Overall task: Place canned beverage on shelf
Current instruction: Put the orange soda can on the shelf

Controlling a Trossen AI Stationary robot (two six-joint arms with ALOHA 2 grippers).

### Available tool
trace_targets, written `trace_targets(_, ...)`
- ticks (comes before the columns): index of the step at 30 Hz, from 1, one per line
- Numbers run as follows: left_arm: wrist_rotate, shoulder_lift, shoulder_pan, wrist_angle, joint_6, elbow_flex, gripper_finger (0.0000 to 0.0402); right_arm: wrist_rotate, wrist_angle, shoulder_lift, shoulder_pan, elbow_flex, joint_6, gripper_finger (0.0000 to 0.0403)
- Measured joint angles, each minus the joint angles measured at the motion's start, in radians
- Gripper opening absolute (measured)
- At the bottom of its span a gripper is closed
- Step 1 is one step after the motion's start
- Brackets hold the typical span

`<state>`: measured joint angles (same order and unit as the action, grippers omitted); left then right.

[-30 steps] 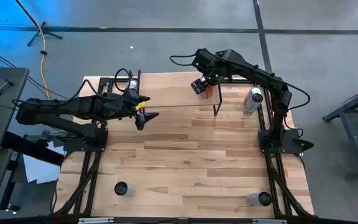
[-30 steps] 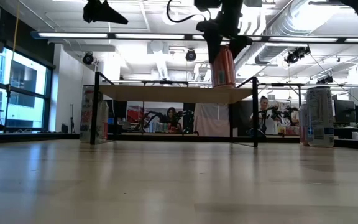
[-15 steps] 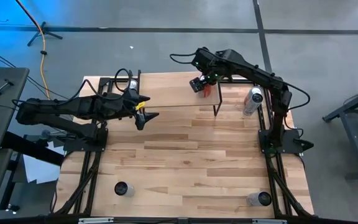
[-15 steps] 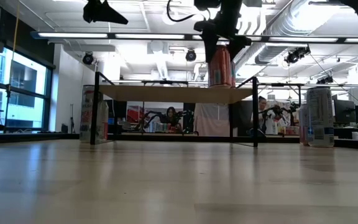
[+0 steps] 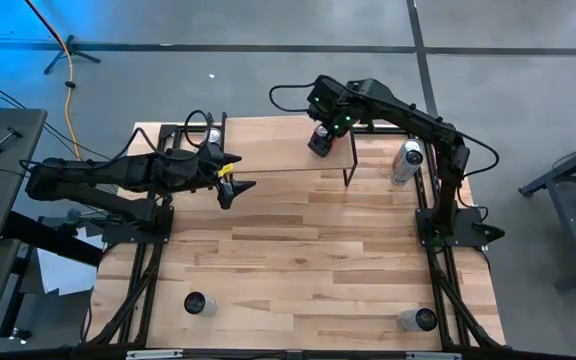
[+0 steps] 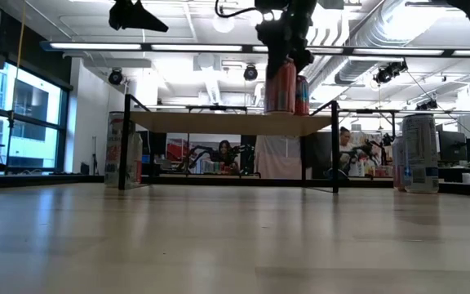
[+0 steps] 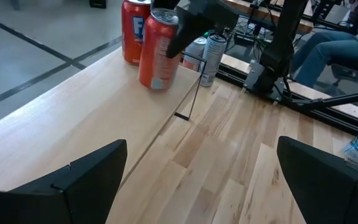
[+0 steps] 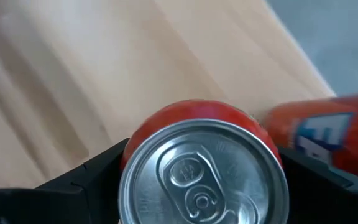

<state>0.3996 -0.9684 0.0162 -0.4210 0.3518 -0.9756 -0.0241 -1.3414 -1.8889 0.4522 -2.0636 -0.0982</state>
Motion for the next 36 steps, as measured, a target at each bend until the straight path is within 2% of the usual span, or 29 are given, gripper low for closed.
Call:
trace_targets(4,0.0,0.0,0.0,0.0,0.004,0.0,0.0376,0.027,-0.001,0.002,-0.001,0.0,-0.019,0.0323)
trace_targets(9,0.0,0.0,0.0,0.0,0.011,0.0,0.0376,0.023,-0.002,0.003,0.001,0.0,-0.195,0.0323)
trace_targets(14,0.0,0.0,0.0,0.0,0.012,0.0,0.0376,-0.001,0.006,0.003,0.001,0.0,-0.286,0.0323)
trace_targets(36,0.0,0.0,0.0,-0.009,0.003,0.0,0.0376,0.014,0.029,0.002,0.002,0.0,-0.287,0.0323)
